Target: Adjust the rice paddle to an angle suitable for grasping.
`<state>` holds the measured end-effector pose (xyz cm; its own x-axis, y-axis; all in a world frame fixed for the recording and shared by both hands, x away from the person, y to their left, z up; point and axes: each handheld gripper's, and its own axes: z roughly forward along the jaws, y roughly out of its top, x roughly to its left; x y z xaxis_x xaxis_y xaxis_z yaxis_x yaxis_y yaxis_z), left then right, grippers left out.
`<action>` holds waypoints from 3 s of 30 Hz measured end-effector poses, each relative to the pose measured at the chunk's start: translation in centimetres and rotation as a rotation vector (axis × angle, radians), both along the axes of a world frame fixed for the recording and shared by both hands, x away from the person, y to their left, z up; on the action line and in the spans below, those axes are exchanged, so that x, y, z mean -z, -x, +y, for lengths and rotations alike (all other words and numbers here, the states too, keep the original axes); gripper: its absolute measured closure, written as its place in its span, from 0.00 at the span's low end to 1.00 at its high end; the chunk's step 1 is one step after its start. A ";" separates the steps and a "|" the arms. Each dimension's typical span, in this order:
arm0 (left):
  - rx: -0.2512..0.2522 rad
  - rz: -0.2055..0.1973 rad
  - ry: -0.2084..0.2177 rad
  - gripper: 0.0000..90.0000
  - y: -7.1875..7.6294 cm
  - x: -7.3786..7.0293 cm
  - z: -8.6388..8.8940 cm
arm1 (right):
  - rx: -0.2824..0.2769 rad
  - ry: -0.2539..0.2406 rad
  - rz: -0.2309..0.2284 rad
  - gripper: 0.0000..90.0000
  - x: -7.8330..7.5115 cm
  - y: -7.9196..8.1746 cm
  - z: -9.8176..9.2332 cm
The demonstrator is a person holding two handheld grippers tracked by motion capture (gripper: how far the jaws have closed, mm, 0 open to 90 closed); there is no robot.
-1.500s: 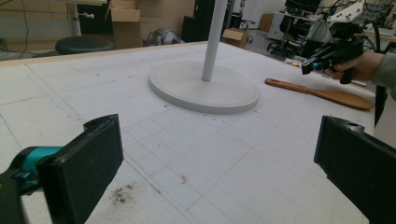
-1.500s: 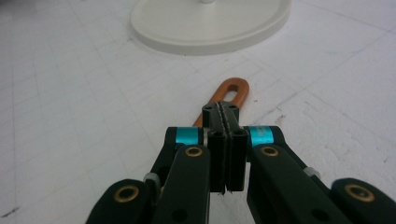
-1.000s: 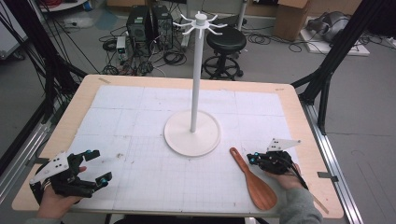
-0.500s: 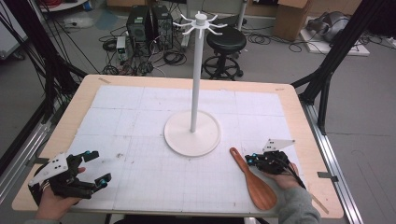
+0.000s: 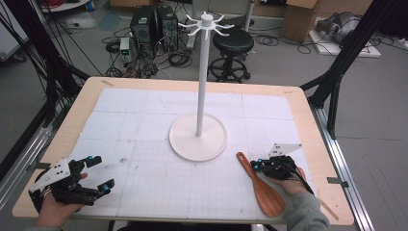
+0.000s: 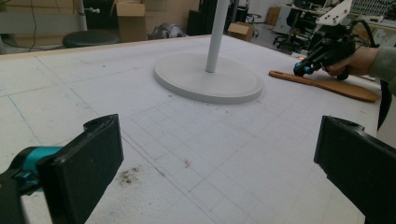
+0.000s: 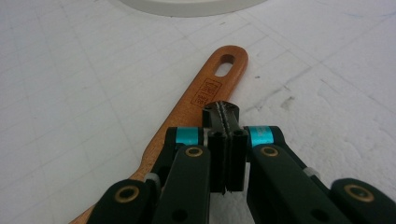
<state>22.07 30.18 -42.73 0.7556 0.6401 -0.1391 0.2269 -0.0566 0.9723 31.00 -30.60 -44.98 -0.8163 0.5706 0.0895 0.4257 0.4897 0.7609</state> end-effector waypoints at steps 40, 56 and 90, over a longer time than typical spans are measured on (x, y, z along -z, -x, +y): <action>-0.005 0.008 -0.013 0.02 0.0 0.1 0.1 | -0.339 0.125 0.035 1.00 -1.2 1.4 6.8; -0.005 0.007 -0.015 0.02 -0.1 0.1 0.1 | -0.340 0.121 0.005 0.98 -1.9 1.8 6.9; 0.021 0.016 -0.024 0.02 -1.0 0.2 -0.5 | -0.405 0.152 -0.001 0.01 -5.8 5.0 7.4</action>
